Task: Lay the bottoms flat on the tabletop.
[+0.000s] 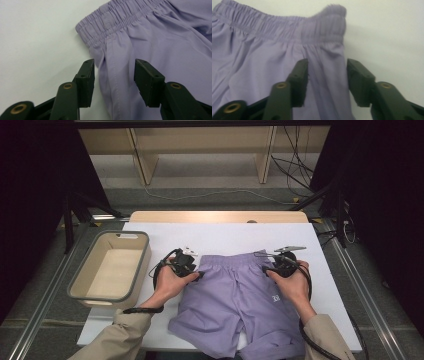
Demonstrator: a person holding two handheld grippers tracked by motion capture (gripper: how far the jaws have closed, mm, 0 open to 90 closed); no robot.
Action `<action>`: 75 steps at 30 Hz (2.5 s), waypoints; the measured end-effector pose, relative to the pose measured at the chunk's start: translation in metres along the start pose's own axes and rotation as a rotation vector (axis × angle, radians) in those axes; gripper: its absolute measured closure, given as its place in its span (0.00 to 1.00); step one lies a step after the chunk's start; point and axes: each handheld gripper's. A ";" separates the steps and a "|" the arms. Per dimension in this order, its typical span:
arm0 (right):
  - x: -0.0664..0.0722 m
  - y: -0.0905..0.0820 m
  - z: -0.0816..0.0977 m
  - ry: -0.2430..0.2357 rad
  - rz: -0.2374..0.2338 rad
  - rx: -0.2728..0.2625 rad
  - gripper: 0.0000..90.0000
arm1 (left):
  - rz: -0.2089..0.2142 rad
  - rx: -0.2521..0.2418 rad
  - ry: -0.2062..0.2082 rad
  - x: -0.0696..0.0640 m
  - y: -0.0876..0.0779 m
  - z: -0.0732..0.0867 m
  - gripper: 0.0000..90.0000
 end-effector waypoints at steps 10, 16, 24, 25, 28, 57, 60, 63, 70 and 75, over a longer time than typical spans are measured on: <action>0.007 0.012 0.002 -0.054 -0.023 0.034 0.91 | 0.021 0.037 0.062 -0.007 0.011 0.004 0.76; 0.008 0.009 0.001 -0.051 -0.040 0.022 0.99 | 0.031 0.037 0.045 -0.008 0.010 0.003 0.97; 0.009 0.002 -0.015 -0.041 -0.037 -0.065 1.00 | -0.015 -0.047 0.023 0.000 -0.007 -0.013 0.98; 0.009 0.002 -0.018 -0.044 -0.037 -0.072 1.00 | -0.017 -0.052 0.025 0.002 -0.009 -0.017 0.98; 0.010 0.001 -0.027 -0.048 -0.036 -0.093 1.00 | -0.036 -0.075 0.037 0.005 -0.015 -0.028 0.98; -0.002 -0.063 0.020 -0.009 -0.073 0.105 0.75 | -0.027 -0.096 0.130 -0.015 -0.046 0.004 0.52; 0.003 -0.077 0.033 -0.005 -0.114 0.140 0.76 | -0.012 -0.089 0.134 -0.020 -0.053 0.016 0.51; 0.008 -0.089 0.045 0.019 -0.137 0.171 0.81 | -0.003 -0.084 0.143 -0.024 -0.057 0.027 0.51; 0.012 -0.108 0.063 0.058 -0.138 0.219 0.88 | 0.006 -0.100 0.136 -0.029 -0.066 0.040 0.51; 0.011 -0.114 0.072 0.055 -0.132 0.229 0.82 | 0.010 -0.119 0.118 -0.028 -0.073 0.043 0.51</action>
Point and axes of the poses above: each handheld gripper's, and its own axes: y roughly forward along the jaws, z roughly out of its underside, x roughly to its left, and after that the axes turned 11 degrees about -x, right-handed
